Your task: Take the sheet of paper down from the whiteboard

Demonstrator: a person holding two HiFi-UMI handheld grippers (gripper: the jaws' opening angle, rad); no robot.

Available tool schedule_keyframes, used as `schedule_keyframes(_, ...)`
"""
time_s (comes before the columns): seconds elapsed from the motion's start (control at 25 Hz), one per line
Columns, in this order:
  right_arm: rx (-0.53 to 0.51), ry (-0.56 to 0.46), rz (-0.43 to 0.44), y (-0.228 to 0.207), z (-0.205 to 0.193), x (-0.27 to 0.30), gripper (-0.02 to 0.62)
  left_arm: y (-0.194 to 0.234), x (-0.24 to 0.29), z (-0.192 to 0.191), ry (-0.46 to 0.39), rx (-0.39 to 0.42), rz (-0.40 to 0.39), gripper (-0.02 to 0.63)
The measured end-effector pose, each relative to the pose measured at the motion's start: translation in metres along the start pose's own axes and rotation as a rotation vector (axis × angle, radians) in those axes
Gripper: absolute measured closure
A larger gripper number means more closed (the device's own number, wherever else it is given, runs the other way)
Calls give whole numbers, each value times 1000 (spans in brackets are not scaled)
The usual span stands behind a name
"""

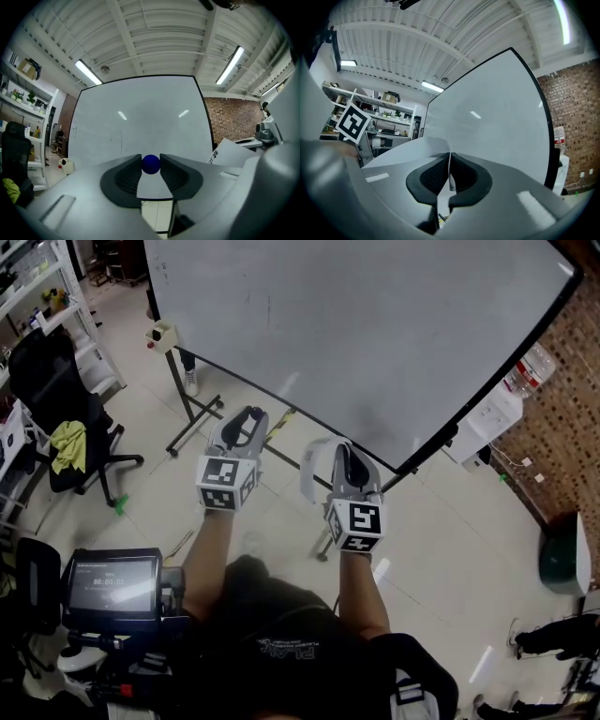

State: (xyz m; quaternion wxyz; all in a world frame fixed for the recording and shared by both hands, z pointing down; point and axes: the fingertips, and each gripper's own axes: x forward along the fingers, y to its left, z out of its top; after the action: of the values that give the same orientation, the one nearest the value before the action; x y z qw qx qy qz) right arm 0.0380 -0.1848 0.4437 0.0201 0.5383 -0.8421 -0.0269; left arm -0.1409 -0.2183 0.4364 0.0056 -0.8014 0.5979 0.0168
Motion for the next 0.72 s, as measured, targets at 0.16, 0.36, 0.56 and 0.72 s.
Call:
schedule_keyframes(0.16, 10, -6, 5, 4, -2, 7, 581, 2, -5, 7, -60, 63, 29, 483)
schedule_keyframes(0.36, 24, -8, 9, 8, -6, 14, 581, 4, -8, 5, -68, 83, 42, 483)
schedule_keyframes(0.56, 28, -17, 11, 6, -3, 20, 581, 2, -8, 2, -56, 74, 32, 483)
schedule_keyframes(0.72, 26, -34, 9, 7, 4, 26, 581, 2, -10, -1, -47, 78, 26, 483)
